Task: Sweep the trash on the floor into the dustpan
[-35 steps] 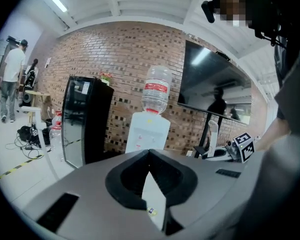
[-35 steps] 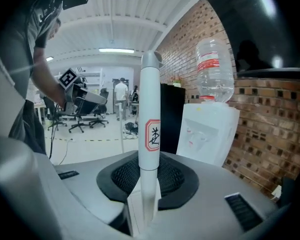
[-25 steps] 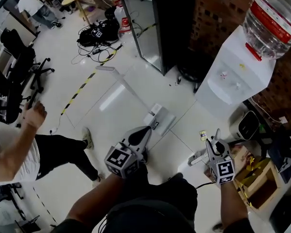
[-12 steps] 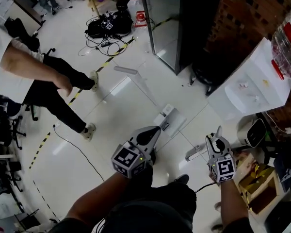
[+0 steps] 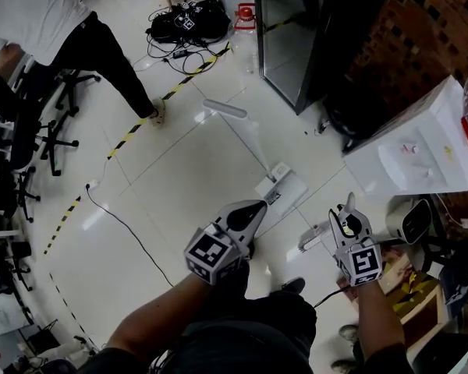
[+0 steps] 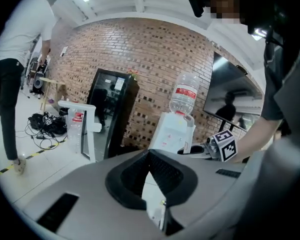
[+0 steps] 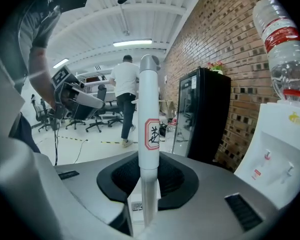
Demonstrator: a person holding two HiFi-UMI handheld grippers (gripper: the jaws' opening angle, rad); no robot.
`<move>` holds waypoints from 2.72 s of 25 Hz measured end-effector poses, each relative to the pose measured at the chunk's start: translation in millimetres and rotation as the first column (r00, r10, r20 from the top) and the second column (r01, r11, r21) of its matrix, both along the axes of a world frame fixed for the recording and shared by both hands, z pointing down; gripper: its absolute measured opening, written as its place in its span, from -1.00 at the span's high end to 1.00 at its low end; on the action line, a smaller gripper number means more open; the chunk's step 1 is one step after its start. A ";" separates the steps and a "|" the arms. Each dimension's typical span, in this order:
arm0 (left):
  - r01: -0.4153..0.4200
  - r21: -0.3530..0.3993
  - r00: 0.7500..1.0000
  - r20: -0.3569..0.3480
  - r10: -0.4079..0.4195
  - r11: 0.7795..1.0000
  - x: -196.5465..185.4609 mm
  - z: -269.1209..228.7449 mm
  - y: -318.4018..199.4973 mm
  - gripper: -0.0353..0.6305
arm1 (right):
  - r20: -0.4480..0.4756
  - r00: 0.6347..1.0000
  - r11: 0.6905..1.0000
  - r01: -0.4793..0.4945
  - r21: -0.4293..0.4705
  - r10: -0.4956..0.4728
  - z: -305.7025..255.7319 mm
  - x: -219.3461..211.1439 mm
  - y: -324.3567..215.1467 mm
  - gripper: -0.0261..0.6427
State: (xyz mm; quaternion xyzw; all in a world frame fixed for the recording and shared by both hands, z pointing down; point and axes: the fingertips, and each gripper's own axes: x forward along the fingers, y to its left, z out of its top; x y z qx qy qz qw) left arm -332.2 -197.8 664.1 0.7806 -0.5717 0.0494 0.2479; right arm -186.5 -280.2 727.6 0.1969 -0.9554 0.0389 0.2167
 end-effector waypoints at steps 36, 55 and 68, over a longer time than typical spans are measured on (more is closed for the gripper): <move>-0.153 0.098 0.986 -0.049 0.158 0.983 -59.9 -111.4 -33.2 0.88 | 0.187 0.946 0.957 -0.282 0.071 0.265 -195.7 -59.1 10.3 0.66; -0.354 0.282 0.925 -0.032 0.378 0.892 200.9 -265.0 -12.0 0.88 | 0.352 0.737 0.756 -0.645 0.112 0.577 -374.1 232.2 103.5 0.67; -0.449 0.339 0.883 0.028 0.469 0.826 364.0 -326.5 36.9 0.88 | 0.368 0.704 0.716 -0.686 0.132 0.607 -430.9 386.4 174.9 0.67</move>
